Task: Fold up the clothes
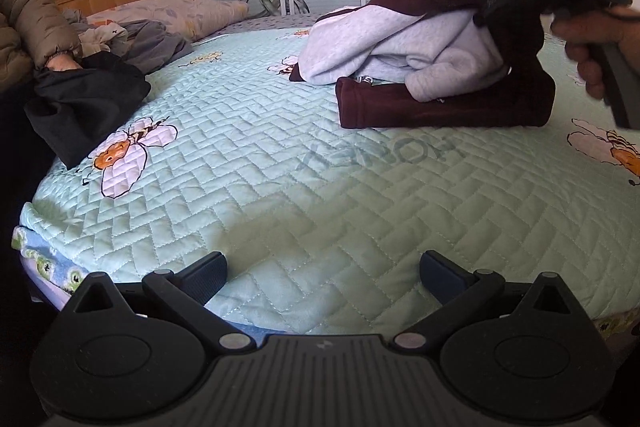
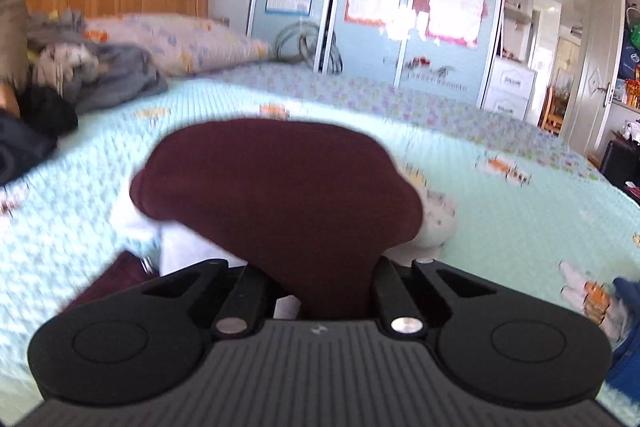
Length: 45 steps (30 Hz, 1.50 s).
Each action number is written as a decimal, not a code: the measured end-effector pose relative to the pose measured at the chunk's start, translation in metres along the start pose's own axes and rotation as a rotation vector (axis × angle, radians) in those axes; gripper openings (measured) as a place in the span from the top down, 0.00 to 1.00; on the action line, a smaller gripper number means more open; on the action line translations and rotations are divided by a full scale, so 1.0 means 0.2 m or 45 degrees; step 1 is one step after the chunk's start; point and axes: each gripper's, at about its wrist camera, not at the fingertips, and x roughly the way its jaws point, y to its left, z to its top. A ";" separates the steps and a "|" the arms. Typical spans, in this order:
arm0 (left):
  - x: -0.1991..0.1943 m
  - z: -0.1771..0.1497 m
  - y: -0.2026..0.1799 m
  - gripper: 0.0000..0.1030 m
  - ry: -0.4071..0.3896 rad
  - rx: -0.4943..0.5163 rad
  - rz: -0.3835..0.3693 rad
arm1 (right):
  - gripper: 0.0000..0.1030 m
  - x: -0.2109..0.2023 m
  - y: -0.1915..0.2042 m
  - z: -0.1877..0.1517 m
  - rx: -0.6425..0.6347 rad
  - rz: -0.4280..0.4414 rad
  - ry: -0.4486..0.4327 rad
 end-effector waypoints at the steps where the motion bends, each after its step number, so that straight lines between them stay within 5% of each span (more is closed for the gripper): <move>1: -0.01 0.00 0.00 0.01 -0.003 0.000 0.009 | 0.92 -0.03 -0.01 0.03 0.018 0.007 -0.022; 8: -0.06 -0.03 0.00 0.01 -0.013 0.030 0.075 | 0.93 -0.37 -0.19 0.39 0.212 0.050 -0.289; 16: -0.07 -0.02 -0.02 0.01 -0.021 0.049 0.081 | 0.92 -0.94 -0.40 0.81 0.227 0.099 -0.668; 19: -0.08 -0.02 -0.04 0.01 -0.017 0.057 0.071 | 0.91 -0.96 -0.43 0.74 0.198 0.129 -0.532; 24: -0.10 -0.03 -0.03 0.01 -0.017 0.049 0.052 | 0.91 -0.73 -0.45 0.30 0.206 0.050 -0.070; 27: -0.09 -0.04 -0.05 0.01 -0.008 0.063 0.051 | 0.91 -0.68 -0.49 0.10 0.284 0.036 0.000; 29: -0.08 -0.03 -0.07 0.01 -0.006 0.070 0.050 | 0.91 -0.71 -0.50 0.16 0.294 0.049 -0.041; 36: -0.07 -0.02 -0.09 0.01 -0.011 0.086 0.063 | 0.90 -0.99 -0.53 0.80 0.243 0.123 -0.487; 38: -0.07 -0.02 -0.09 0.01 -0.008 0.081 0.067 | 0.86 -1.03 -0.52 0.84 0.242 0.183 -0.522; 39: -0.07 -0.02 -0.08 0.01 -0.006 0.077 0.068 | 0.76 -1.01 -0.51 0.81 0.248 0.221 -0.492; 40: -0.06 -0.02 -0.08 0.01 -0.004 0.073 0.066 | 0.46 -0.95 -0.48 0.73 0.248 0.271 -0.434; 42: -0.06 -0.02 -0.08 0.01 0.000 0.069 0.064 | 0.08 -0.79 -0.38 0.48 0.214 0.358 -0.276; 44: -0.07 -0.02 -0.08 0.01 -0.001 0.074 0.064 | 0.17 -0.65 -0.26 0.19 0.151 0.363 -0.098; 45: -0.08 -0.03 -0.08 0.01 -0.002 0.075 0.063 | 0.29 -0.58 -0.19 0.03 0.118 0.355 -0.008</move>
